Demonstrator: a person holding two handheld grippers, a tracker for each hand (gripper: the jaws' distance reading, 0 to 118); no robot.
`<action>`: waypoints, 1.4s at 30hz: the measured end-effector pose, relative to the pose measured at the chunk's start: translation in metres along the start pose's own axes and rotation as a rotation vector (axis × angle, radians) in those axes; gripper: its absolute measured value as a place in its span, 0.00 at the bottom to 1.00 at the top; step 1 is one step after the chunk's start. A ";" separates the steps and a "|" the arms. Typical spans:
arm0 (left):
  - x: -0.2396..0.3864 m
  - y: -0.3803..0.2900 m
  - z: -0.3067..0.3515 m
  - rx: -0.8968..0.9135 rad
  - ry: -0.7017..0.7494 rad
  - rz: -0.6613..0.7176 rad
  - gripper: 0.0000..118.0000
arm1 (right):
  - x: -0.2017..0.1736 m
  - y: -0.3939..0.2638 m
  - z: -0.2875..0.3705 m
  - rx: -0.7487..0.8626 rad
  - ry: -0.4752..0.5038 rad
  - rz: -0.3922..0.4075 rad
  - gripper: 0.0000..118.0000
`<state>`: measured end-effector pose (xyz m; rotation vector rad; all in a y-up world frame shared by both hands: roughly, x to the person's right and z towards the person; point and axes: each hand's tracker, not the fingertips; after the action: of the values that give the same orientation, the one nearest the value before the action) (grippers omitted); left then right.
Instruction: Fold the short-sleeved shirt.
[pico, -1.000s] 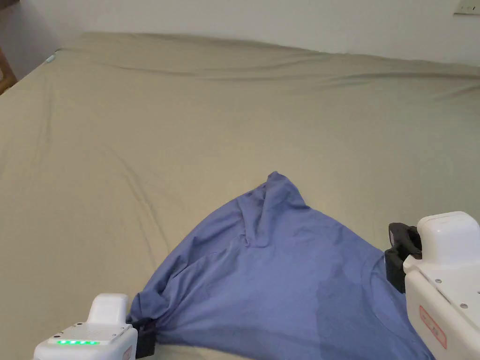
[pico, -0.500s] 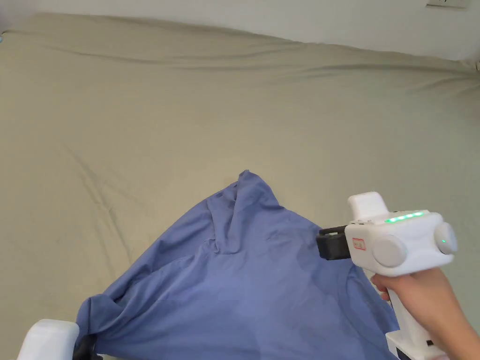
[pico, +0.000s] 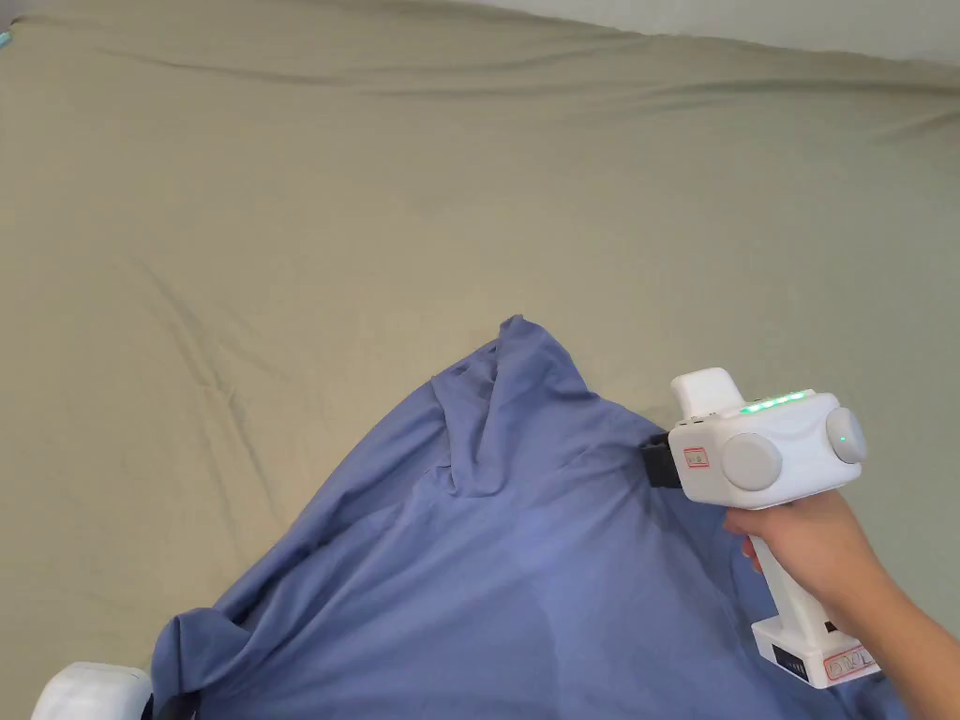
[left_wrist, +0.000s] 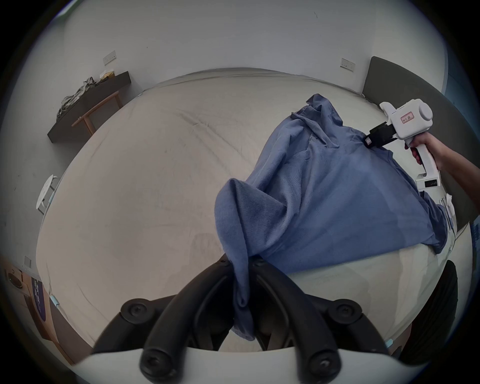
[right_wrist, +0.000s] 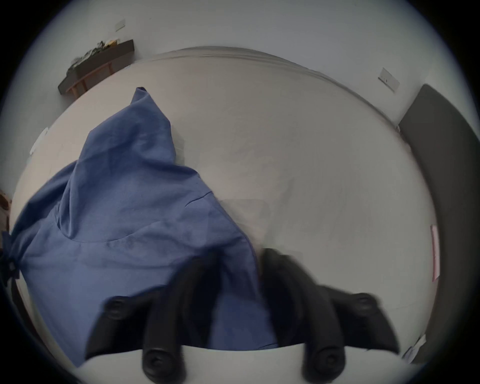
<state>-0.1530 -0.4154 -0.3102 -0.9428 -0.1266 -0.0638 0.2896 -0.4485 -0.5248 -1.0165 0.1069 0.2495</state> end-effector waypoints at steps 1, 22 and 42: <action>0.000 0.001 0.000 0.003 -0.004 0.003 0.05 | 0.000 0.001 0.001 -0.003 -0.006 0.007 0.10; -0.008 0.133 0.137 0.468 -0.178 0.076 0.05 | 0.066 -0.022 0.337 0.662 -0.214 -0.114 0.00; 0.014 0.270 0.303 0.830 -0.202 -0.068 0.05 | 0.084 -0.017 0.520 1.090 -0.399 -0.153 0.00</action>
<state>-0.1339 -0.0117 -0.3486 -0.1127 -0.3411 0.0238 0.3613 -0.0016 -0.2555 0.1194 -0.1893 0.2043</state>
